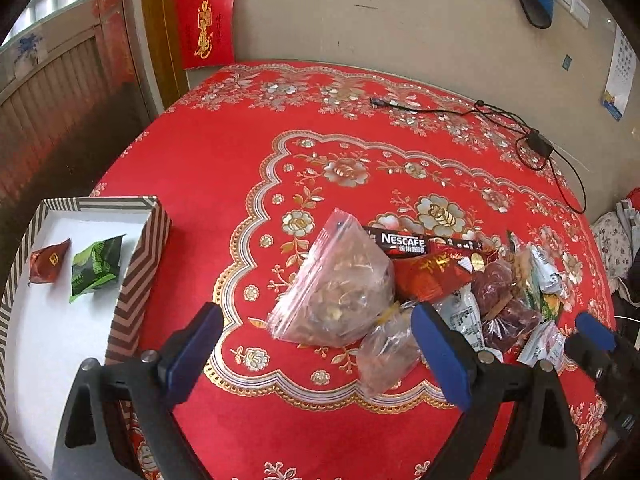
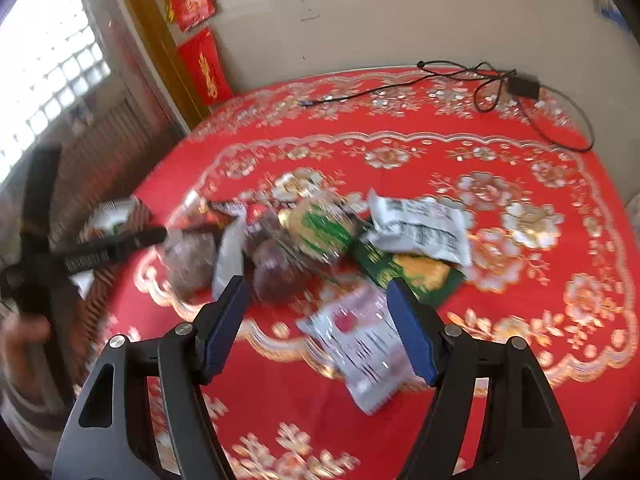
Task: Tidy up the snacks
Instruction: 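Move both tools back over the snack pile, then grasp the clear nut bag with the left tool while the right tool grasps the pastry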
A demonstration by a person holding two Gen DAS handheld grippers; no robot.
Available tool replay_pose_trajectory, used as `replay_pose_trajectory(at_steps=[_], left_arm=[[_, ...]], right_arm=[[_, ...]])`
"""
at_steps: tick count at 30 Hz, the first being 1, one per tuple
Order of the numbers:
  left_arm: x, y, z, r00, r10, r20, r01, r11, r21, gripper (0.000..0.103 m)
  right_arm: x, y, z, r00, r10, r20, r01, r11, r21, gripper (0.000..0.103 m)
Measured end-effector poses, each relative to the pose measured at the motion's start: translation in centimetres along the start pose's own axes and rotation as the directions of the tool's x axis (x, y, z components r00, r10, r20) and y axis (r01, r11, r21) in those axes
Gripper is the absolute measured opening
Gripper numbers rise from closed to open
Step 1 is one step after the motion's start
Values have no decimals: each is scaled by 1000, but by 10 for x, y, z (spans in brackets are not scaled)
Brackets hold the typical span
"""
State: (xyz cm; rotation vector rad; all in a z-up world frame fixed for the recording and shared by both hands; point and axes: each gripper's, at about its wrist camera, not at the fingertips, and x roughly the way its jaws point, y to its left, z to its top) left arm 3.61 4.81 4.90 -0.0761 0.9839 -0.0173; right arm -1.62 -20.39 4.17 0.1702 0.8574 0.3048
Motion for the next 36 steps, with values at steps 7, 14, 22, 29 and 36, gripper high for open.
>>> replay_pose_trajectory(at_steps=[7,14,22,29,36], left_arm=[[5,6,-3,1000,2,-14,-2,1000,-7,96],[8,16,-4,1000,0,-22,-1,1000,-25,96],[18,22,-2,999,-10,-48,6,998,-68,96],[26,26,3,996,-60,-68,49,987,-154,96],[41,9,7,993,-79,-92,66,989,-134,96]], right_arm=[[34,-5,26,998,32,-46,-26,993,119,72],[66,-14,41,993,14,-118,10,981,195,72],[75,-7,45,993,76,-95,-62,988,141,62],[69,-8,36,994,68,-80,-61,995,76,51],[70,-11,32,994,68,-87,-63,996,57,51]])
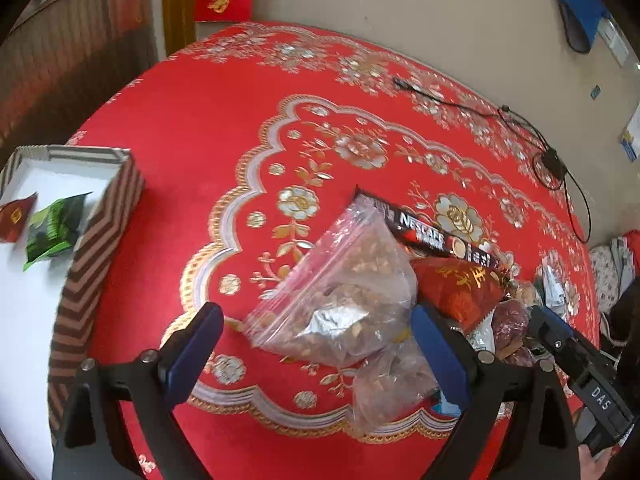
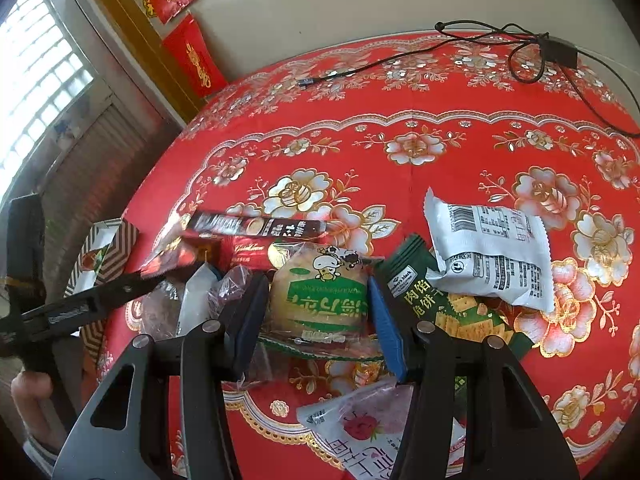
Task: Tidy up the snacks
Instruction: 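Grasp the clear nut bag with the left tool while the right tool grasps the pastry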
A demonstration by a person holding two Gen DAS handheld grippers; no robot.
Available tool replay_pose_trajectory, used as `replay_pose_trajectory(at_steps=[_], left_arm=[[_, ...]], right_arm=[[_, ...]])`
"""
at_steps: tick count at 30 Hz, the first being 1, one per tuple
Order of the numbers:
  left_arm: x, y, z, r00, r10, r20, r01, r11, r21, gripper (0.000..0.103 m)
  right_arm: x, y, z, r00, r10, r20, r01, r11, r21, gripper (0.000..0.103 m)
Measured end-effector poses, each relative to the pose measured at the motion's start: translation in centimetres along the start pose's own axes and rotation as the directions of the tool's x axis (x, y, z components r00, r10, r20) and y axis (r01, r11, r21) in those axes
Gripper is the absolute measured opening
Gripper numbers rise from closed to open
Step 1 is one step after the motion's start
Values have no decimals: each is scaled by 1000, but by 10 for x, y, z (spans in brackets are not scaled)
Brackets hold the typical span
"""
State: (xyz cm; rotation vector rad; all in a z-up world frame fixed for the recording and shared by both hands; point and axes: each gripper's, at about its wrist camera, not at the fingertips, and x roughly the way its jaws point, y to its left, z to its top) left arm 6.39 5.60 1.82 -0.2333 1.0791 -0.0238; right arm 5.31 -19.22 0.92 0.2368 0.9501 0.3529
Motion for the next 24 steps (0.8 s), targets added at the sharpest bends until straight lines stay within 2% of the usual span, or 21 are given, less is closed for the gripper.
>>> replay_pose_trajectory(at_steps=[2,6,9,13,15,19,24], left_arm=[[2,-4,1,1000,-15,-24,16,999,43,96],[-9,-3,1,997,-72,-6,72,993,98,96],[-8,-6,1,992,-116,-45,121,982,143,96],[-12,-12,-2,974,-207,-93,221,957,190,96],[-16,-17,-3,969,-228,-96,244,944,222,97],[-11,-31,-9,984,-148,-101,173,929,327,99],[2,-40,-10,989,-106,-101,136,918,374,99]], right_arm=[[-1,-1,0,1000,7,3,-7,1000,4,51],[0,-7,0,999,35,1,-35,999,26,51],[1,-7,0,999,37,-1,-37,999,28,51],[2,-7,0,999,40,-2,-40,999,29,51],[3,-8,1,999,42,-4,-42,999,32,51],[3,-8,1,999,41,-5,-41,999,30,51],[4,-7,0,999,41,-6,-41,999,28,51]])
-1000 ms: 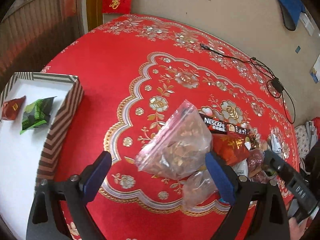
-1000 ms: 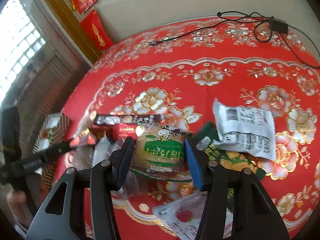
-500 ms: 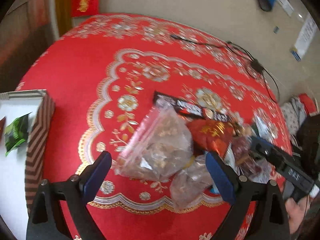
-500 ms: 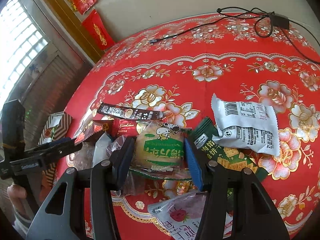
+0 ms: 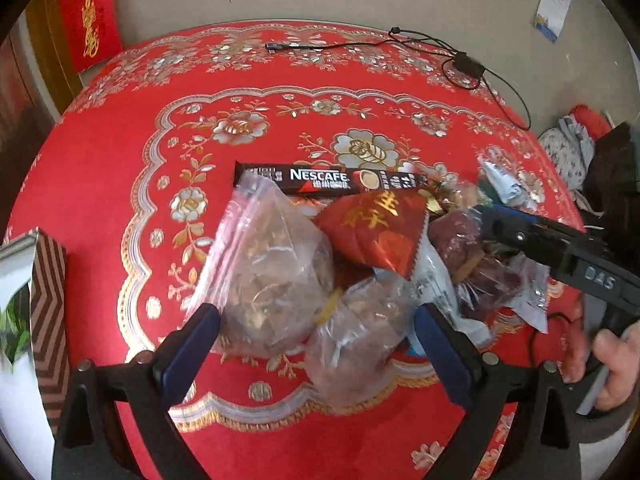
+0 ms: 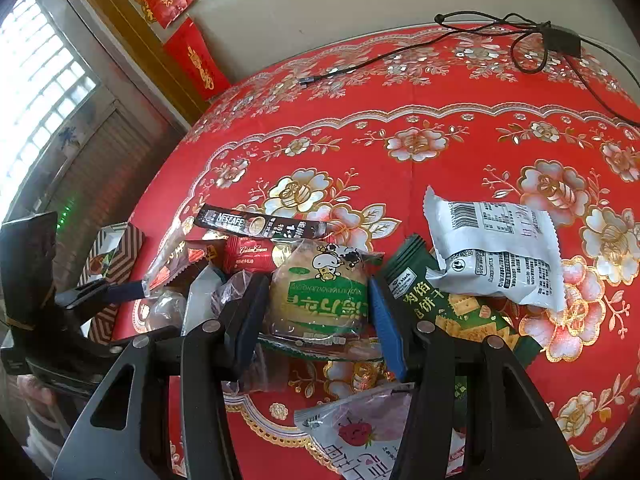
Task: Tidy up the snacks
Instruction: 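Grasp the clear nut bag with the left tool while the right tool grasps the pastry, then carry the nut bag and pastry to the white tray and release both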
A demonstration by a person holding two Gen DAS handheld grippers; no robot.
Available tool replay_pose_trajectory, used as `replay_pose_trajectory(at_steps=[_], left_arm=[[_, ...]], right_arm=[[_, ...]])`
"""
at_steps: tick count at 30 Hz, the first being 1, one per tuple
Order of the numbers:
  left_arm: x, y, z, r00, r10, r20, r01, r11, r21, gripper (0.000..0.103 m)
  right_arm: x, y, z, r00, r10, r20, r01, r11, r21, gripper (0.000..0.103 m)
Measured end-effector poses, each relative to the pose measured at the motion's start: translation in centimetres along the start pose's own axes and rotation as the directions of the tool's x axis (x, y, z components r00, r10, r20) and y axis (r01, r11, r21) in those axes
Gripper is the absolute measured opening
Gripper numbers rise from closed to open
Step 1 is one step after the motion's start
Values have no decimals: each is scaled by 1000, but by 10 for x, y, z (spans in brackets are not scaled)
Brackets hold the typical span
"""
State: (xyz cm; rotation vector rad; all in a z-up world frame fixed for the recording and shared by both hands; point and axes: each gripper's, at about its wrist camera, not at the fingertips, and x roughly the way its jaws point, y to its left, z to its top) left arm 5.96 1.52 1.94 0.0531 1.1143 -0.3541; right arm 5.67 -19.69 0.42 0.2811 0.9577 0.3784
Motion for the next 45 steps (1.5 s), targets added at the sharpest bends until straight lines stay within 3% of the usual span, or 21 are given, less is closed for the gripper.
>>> replay_pose_trajectory(at_steps=[3,9,13,28,45], left_arm=[[1,2,2,1000,3,21,-3,1000,0,99],[2,-3,-6,995,73,66,-78,995,64,65],[-7,6,-13,995,63,79,-63,998,9,56],[-63,24,-36,977,86,197,-71,994,-85,55],[-104,55,-53,939,219,267,-186,972,-145,55]], right_arm=[[1,1,-1,1000,-6,0,6,1000,-10,51],[5,11,-2,999,-54,6,54,996,-67,50],[4,22,-6,996,-91,21,93,988,-125,49],[-40,50,-16,989,-92,117,110,982,-151,49],[-27,133,-29,996,3,90,23,959,-283,49]])
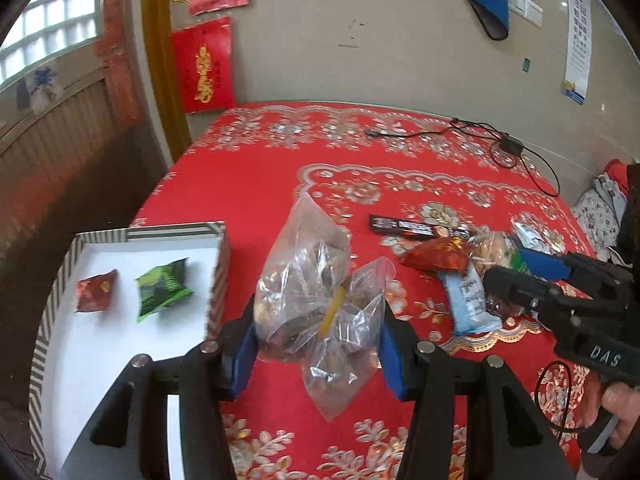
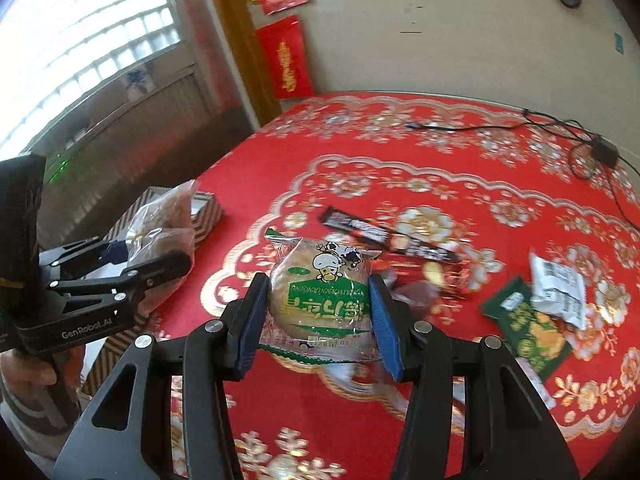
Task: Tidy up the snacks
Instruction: 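Carry the nut bag and pastry to the white tray and release both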
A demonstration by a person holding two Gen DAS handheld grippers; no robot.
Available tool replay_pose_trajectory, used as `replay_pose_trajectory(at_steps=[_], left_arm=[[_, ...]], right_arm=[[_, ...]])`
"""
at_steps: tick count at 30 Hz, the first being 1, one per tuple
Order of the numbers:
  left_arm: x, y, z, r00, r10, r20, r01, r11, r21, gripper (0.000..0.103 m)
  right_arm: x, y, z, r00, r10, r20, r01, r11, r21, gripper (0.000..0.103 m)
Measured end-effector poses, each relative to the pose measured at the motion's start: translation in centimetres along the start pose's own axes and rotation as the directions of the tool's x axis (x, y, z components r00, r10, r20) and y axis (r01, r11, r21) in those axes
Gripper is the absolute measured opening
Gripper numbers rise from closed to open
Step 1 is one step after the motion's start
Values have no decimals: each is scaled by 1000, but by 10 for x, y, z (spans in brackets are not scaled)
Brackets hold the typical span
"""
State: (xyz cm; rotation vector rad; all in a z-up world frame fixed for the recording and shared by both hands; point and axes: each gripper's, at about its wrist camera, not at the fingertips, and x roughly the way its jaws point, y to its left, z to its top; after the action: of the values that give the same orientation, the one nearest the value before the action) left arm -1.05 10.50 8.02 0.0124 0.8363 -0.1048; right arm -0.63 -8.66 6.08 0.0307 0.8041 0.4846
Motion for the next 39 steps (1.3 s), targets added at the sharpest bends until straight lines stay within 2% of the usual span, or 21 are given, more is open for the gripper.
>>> replay_pose_trajectory(at_steps=[12,22,39], left_arm=[[-15,56,-5,996,85,16,-84,995,-61,55],[-20,112,-14,987,162,6,-160,979,-128,55],[-3,172,-30,976,211,-58,-219,952,-214,55]], right_arm=[[31,67,16,997,74,-40,-77,992,-99,49],[56,120,26,989,126,-77,-138,975,-174,49],[99,188,33,973,174,-153,-209,944,-257,49]])
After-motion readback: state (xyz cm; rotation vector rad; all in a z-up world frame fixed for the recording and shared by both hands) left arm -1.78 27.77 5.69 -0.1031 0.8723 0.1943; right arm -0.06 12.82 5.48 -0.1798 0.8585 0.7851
